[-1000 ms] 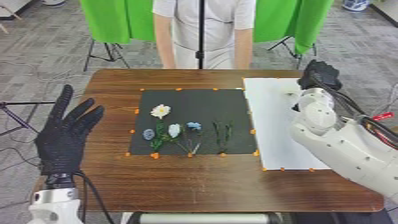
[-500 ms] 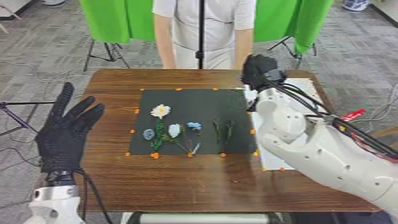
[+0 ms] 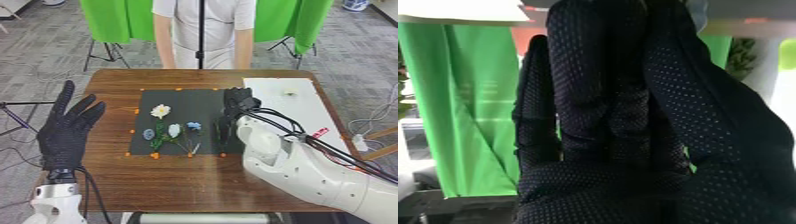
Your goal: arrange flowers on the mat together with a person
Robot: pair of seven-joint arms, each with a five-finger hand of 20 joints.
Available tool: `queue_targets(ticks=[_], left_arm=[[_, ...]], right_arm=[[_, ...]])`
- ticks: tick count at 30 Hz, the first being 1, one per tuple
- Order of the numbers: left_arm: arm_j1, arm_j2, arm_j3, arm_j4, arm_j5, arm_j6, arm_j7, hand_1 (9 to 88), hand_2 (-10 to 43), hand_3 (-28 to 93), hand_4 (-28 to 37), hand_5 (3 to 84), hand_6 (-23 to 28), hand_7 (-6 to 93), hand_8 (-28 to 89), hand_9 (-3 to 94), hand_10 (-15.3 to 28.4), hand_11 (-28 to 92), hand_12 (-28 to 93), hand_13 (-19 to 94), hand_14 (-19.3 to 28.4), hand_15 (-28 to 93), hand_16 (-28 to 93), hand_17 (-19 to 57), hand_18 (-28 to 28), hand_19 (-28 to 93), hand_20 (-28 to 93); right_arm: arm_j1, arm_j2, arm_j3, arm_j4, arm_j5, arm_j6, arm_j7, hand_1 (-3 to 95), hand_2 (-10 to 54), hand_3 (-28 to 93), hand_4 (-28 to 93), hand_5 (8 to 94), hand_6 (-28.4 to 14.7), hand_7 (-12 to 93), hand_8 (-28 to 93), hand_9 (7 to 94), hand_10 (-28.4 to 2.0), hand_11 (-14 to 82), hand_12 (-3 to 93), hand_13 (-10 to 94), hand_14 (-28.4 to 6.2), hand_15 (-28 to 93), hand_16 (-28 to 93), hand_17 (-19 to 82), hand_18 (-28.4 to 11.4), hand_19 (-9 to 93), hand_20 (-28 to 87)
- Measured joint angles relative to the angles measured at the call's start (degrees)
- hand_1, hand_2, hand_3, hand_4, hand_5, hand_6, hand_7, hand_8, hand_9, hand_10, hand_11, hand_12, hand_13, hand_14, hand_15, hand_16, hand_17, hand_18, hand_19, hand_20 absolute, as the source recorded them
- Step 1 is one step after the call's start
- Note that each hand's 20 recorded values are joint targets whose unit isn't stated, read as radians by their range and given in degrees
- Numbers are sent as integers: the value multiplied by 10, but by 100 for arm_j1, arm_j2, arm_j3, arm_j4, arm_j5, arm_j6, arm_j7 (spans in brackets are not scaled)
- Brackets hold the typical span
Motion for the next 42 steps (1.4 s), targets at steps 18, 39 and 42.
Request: queue_targets(ticks=[18, 39, 42], left_arm=[[59, -17, 25, 0, -6, 11, -43, 220, 74, 748, -265, 273, 27, 109, -92, 334, 168, 198, 118, 271, 223, 367, -43, -38, 278, 618, -82], [228, -63, -12, -61, 116, 158, -241, 214, 73, 737, -275, 272, 27, 109, -91, 332, 167, 196, 117, 271, 223, 368, -43, -38, 279, 622, -84], [232, -122, -50, -62, 336, 187, -383, 213, 74, 734, -279, 273, 26, 110, -92, 332, 167, 197, 117, 272, 225, 372, -41, -38, 278, 628, -80]], right_arm=[[-196, 15, 203, -286, -200, -1122, -213, 436, -95, 765, -283, 657, 39, 173, -149, 686, -117, 232, 164, 603, -103, 500, 130, 168, -173, 665, 170], [-962, 351, 1482, -1579, 34, -1318, -346, 329, -38, 714, -262, 605, 5, 143, -140, 675, -149, 214, 157, 595, -138, 514, 118, 168, -203, 658, 183], [-1482, 401, 2340, -2043, 727, -1080, -421, 329, -18, 713, -259, 592, -4, 139, -137, 667, -153, 203, 153, 593, -144, 504, 115, 176, -217, 650, 175]])
